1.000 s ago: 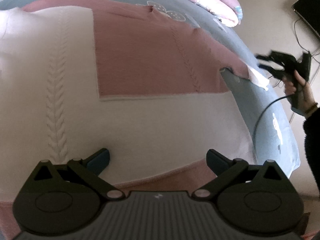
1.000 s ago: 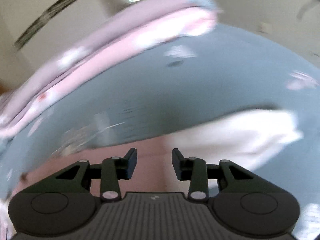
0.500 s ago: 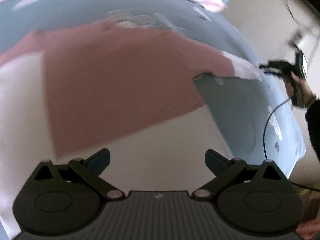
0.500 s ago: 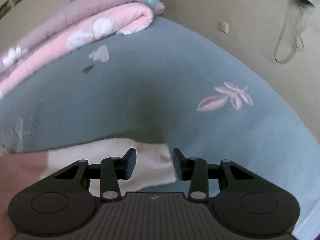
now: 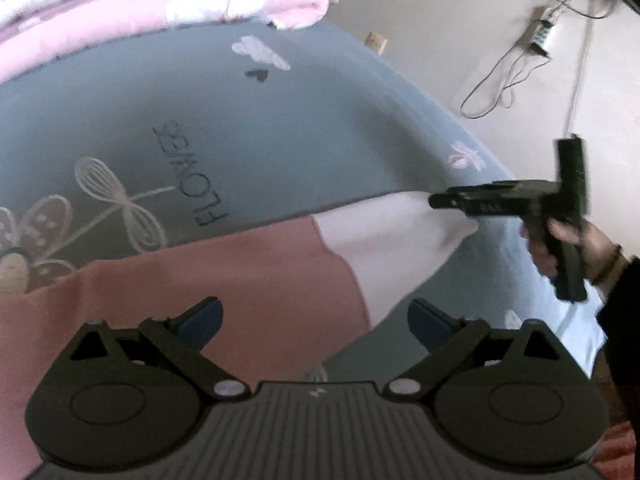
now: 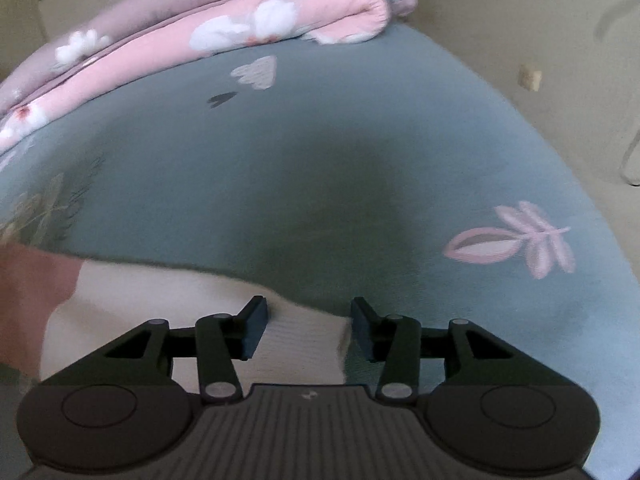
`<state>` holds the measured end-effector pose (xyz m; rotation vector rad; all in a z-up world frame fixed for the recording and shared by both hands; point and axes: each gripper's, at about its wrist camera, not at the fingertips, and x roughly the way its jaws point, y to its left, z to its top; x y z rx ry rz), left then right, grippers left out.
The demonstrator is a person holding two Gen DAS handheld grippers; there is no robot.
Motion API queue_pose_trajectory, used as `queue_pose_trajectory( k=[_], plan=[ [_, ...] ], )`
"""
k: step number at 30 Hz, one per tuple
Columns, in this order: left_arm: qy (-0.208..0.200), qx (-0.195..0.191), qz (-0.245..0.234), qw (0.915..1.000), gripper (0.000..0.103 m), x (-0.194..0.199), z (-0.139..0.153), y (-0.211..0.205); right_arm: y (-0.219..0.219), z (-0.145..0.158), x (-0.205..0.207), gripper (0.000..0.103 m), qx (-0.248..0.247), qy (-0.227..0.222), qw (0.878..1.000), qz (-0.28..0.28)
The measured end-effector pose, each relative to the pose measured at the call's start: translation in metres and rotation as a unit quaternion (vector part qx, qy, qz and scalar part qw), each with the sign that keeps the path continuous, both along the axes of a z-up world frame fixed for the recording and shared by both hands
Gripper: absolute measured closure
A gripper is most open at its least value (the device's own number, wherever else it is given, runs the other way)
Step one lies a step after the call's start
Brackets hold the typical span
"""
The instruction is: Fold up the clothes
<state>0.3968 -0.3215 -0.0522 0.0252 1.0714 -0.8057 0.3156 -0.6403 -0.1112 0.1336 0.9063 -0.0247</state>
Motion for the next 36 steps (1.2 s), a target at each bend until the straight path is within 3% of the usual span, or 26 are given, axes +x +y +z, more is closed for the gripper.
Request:
queue_pose_trajectory(
  k=[2, 3, 6, 11, 15, 20, 23, 24, 28, 31, 33, 36],
  plan=[
    [0.001, 0.009, 0.004, 0.9999, 0.008, 0.003, -0.013, -0.009, 0.002, -0.002, -0.001, 0.062, -0.003, -0.006, 1.0, 0.016],
    [0.001, 0.014, 0.006, 0.9999, 0.008, 0.004, -0.019, -0.013, 0.002, -0.001, -0.001, 0.081, 0.002, -0.01, 1.0, 0.02],
    [0.021, 0.022, 0.011, 0.9995, 0.016, 0.012, -0.033, -0.021, 0.006, 0.004, -0.003, 0.085, -0.006, -0.027, 0.999, 0.025],
    [0.003, 0.017, 0.014, 0.9998, 0.019, 0.012, -0.034, -0.027, 0.006, 0.018, 0.006, 0.086, -0.018, -0.058, 0.998, 0.013],
    [0.004, 0.007, 0.02, 0.9998, 0.019, 0.016, -0.034, -0.034, 0.004, 0.019, 0.024, 0.086, -0.028, -0.046, 0.999, 0.006],
    [-0.005, 0.022, 0.016, 0.9996, 0.019, 0.016, -0.044, -0.042, 0.003, 0.001, 0.034, 0.085, -0.025, -0.028, 0.999, -0.015],
    [-0.021, 0.034, 0.006, 0.9992, 0.017, 0.013, -0.045, -0.047, 0.001, -0.003, 0.03, 0.076, -0.018, -0.033, 0.999, -0.032],
    [-0.024, 0.038, 0.004, 0.999, 0.017, 0.013, -0.044, -0.048, -0.001, -0.002, 0.029, 0.068, -0.017, -0.034, 0.999, -0.038],
    [-0.024, 0.011, -0.008, 0.9996, 0.018, 0.013, -0.022, -0.033, -0.003, 0.024, 0.008, 0.065, -0.011, -0.061, 0.996, -0.057],
    [-0.014, -0.017, 0.01, 0.9997, 0.017, 0.024, -0.004, -0.008, 0.003, 0.047, -0.014, 0.066, 0.045, -0.1, 0.993, -0.043],
    [0.011, -0.027, 0.037, 0.9989, 0.017, 0.038, -0.003, 0.007, 0.016, 0.047, -0.019, 0.068, 0.105, -0.103, 0.989, -0.019],
    [0.054, -0.031, 0.079, 0.9949, 0.018, 0.05, -0.011, 0.024, 0.055, 0.027, -0.013, 0.087, 0.152, -0.085, 0.984, 0.034]
  ],
)
